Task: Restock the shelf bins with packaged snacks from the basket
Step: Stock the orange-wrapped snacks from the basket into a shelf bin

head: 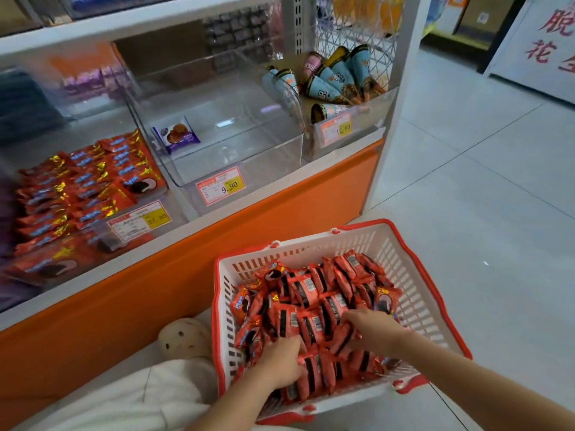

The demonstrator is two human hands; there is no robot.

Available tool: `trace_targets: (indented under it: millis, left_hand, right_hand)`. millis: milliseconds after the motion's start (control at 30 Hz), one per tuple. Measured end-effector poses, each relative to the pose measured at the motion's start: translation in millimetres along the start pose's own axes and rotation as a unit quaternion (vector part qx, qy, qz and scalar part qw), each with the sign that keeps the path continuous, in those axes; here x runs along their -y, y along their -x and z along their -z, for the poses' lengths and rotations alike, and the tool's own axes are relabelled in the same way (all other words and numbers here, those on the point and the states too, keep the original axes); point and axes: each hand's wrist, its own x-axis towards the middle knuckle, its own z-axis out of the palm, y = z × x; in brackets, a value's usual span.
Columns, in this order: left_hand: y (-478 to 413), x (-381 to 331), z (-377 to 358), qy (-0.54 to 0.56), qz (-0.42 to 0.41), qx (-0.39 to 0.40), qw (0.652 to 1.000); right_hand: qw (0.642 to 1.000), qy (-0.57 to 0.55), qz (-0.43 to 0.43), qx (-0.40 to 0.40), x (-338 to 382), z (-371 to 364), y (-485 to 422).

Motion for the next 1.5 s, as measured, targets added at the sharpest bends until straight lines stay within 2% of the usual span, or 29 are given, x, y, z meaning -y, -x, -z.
trace_targets:
  millis: [100, 200, 367, 433, 533, 600, 733, 833, 1033, 1167, 1333, 1400, 1500]
  left_hand:
    - [4.9, -2.3, 3.8, 0.03, -0.005, -0.042, 0.999]
    - [9.6, 1.9, 19.5, 0.126, -0.002, -0.143, 0.982]
    - [18.9, 21.1, 54.8, 0.215, 0.014, -0.33, 0.919]
    - [26.3, 26.0, 63.4, 0.271, 0.013, -0.371, 0.888]
    - [38.9, 29.5, 69.3, 0.331, -0.007, -0.416, 0.847]
    - [45.9, 32.6, 71.8, 0.354, -0.027, -0.427, 0.831]
    - [68.3, 32.9, 83.1, 0.429, -0.074, -0.35, 0.829]
    - [77.0, 37.0, 93.3, 0.391, -0.088, -0.368, 0.839]
    - [86.7, 58.4, 114.0, 0.254, -0.01, -0.465, 0.848]
    - [96.9, 71.9, 129.9, 0.24, 0.003, -0.533, 0.811]
    - [118.4, 90.9, 151.1, 0.318, -0.014, -0.575, 0.753]
    - [127.2, 101.9, 157.0, 0.314, -0.007, -0.591, 0.743]
    - [139.9, 116.6, 167.1, 0.293, -0.005, -0.624, 0.724]
  right_hand:
    - [0.999, -0.023, -0.021, -0.033, 4.1, 12.6, -1.2]
    - [0.991, -0.09, -0.043, -0.085, 17.0, 28.2, -1.2]
    - [0.967, -0.227, -0.029, -0.114, 52.8, 53.9, -0.1]
    - [0.954, -0.275, -0.019, -0.117, 69.9, 60.4, -2.0]
    - [0.932, -0.336, 0.001, -0.133, 94.3, 64.6, -9.3]
    - [0.92, -0.365, 0.013, -0.143, 106.2, 64.9, -15.2]
    - [0.899, -0.411, 0.048, -0.144, 126.4, 72.8, -20.6]
    - [0.89, -0.428, 0.067, -0.14, 140.1, 86.2, -21.0]
    - [0.896, -0.415, 0.084, -0.132, 156.1, 98.4, -33.8]
    - [0.886, -0.448, 0.063, -0.106, 167.7, 110.4, -42.4]
    - [0.828, -0.554, 0.084, -0.031, 188.1, 130.0, -41.3]
    - [0.831, -0.545, 0.107, -0.026, 196.3, 137.6, -41.2]
    - [0.842, -0.512, 0.151, -0.076, 208.5, 149.7, -45.0]
